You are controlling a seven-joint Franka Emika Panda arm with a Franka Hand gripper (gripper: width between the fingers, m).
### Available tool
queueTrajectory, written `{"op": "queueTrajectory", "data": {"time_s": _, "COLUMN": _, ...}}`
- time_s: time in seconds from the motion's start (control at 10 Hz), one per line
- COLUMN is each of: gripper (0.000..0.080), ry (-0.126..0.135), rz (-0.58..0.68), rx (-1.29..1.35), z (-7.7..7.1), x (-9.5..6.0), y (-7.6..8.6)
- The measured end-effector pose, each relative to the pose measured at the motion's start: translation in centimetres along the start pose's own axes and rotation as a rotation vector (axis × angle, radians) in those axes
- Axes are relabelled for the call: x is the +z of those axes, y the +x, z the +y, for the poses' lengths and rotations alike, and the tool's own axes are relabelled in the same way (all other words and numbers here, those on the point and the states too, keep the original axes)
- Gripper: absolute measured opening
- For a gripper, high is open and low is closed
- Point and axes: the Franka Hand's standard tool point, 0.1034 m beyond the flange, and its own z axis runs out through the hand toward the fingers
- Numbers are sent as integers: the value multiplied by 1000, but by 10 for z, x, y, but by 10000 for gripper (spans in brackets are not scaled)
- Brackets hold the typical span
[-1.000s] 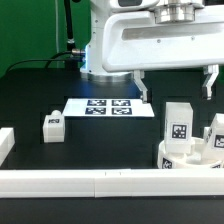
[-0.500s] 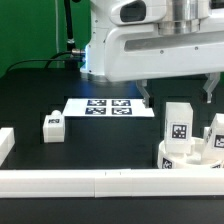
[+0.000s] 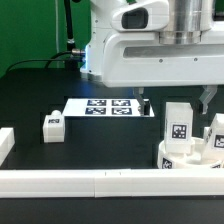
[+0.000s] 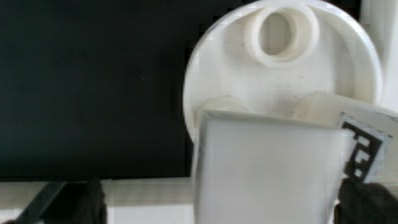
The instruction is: Assemble stool
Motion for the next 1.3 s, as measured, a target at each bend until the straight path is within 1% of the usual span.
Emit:
{"op": "queueTrajectory", "data": {"time_s": 0.2, "gripper": 649, "ry": 1, "rz": 2, "rx": -1, "z": -2, "x": -1, "y": 1}}
{"op": "queueTrajectory", "data": {"time_s": 0.5, "gripper": 649, "ry": -1, "rz": 2, "rx": -3, "z": -3, "x": 6, "y": 1}}
{"op": "queueTrajectory", "data": {"time_s": 0.7, "gripper": 368, "ry": -1, "rz": 2, "rx": -11, "z": -8, "x": 6, "y": 1}}
{"op": "queueTrajectory", "data": {"time_s": 0.8, "gripper": 337, "ry": -1, "rz": 3, "rx": -16, "z": -11, "x": 6, "y": 2}}
{"op": "queueTrajectory", "data": {"time_s": 1.1, "gripper": 337, "ry": 0, "rz": 3, "rx": 3, "z": -11, "x": 6, "y": 1}}
{"op": "queueTrajectory", "data": {"time_s": 1.3, "gripper": 337, "ry": 4, "rz": 3, "rx": 119, "z": -12, "x": 6, "y": 1}}
